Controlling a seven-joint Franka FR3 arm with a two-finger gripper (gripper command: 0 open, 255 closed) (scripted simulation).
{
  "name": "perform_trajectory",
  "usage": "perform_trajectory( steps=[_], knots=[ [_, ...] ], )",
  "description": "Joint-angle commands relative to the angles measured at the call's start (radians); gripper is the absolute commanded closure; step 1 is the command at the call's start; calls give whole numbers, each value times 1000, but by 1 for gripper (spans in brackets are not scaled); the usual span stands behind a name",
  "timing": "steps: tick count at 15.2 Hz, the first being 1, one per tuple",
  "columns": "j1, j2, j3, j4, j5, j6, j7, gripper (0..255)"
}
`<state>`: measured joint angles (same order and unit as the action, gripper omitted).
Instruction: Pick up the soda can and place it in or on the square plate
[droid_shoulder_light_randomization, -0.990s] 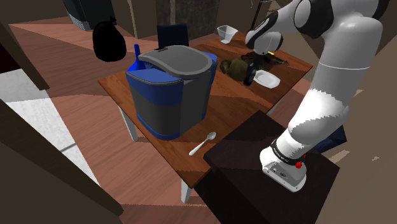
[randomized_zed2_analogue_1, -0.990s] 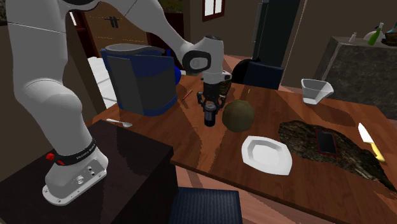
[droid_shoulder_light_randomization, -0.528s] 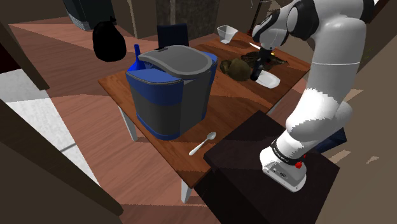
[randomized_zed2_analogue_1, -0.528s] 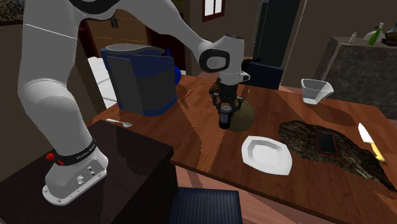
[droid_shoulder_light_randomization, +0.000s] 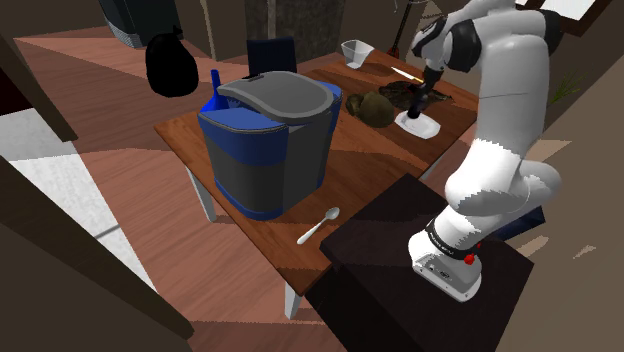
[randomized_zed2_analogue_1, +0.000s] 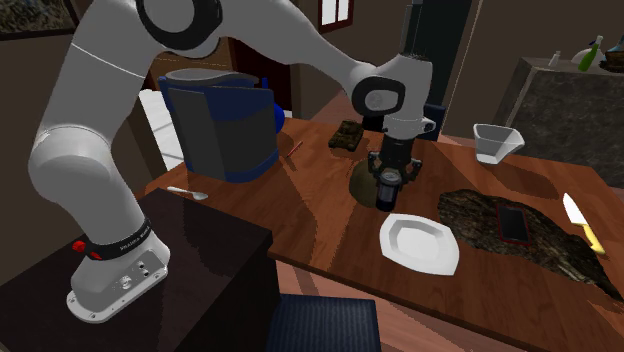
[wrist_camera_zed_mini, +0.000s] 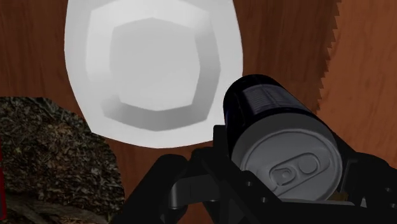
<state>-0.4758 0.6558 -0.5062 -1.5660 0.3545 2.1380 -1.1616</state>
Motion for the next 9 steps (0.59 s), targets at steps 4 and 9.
perform_trajectory(
  steps=[4, 9],
  knots=[
    [-141, 171, 22, 316, 29, -142, -39, 255],
    [-294, 381, 51, 725, 45, -320, -32, 255]
  ],
)
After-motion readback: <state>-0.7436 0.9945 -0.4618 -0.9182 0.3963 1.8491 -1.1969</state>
